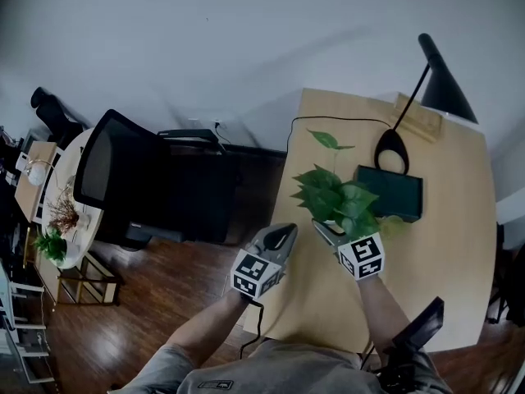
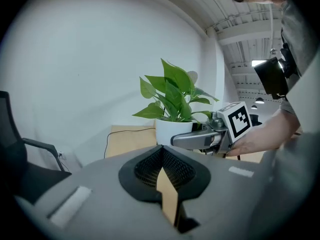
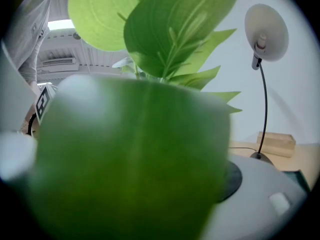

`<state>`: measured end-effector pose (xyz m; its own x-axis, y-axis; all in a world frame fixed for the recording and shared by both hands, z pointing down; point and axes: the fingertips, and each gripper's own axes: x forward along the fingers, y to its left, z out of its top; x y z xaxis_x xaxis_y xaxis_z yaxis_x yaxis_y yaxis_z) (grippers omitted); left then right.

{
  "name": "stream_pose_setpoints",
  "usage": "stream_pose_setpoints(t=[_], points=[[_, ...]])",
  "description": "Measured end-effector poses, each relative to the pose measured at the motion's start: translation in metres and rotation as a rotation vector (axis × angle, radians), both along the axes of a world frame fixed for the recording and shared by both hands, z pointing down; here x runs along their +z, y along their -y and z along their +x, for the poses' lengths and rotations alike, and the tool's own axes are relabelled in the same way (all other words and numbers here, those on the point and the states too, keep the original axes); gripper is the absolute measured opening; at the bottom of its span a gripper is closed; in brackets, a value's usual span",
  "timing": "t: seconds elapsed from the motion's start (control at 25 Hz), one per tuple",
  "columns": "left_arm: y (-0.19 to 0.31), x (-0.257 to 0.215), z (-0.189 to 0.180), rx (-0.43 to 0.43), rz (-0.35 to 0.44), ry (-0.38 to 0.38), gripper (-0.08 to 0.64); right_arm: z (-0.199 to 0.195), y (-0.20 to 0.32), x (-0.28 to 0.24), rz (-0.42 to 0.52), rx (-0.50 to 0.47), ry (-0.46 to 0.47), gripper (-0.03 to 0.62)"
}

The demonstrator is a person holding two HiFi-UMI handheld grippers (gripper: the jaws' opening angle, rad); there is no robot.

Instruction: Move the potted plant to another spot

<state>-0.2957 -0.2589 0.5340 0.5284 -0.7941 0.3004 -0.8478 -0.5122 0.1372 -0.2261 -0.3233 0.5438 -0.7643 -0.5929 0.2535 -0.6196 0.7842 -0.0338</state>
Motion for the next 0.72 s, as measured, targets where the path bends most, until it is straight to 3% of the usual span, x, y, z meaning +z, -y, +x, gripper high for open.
stream_pose_setpoints(t=[0.72], points=[[0.014,0.073,-0.026,0.022,-0.132,-0.032,0.002,-0.023,0.047,0.106,-0.083,0.084,-0.102,0.445]])
